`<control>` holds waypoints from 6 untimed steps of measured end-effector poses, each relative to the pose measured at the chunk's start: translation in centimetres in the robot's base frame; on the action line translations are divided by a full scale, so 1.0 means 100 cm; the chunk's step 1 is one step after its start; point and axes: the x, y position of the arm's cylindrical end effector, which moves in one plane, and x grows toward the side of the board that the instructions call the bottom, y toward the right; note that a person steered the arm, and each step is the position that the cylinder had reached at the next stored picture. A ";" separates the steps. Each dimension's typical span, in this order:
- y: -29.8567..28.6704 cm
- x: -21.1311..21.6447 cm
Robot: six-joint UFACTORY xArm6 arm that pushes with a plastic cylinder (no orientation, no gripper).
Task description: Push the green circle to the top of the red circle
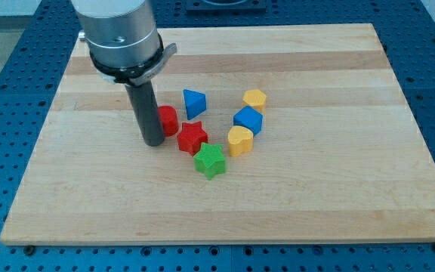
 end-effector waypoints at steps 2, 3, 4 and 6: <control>0.012 -0.004; 0.006 -0.002; -0.024 0.014; -0.048 -0.023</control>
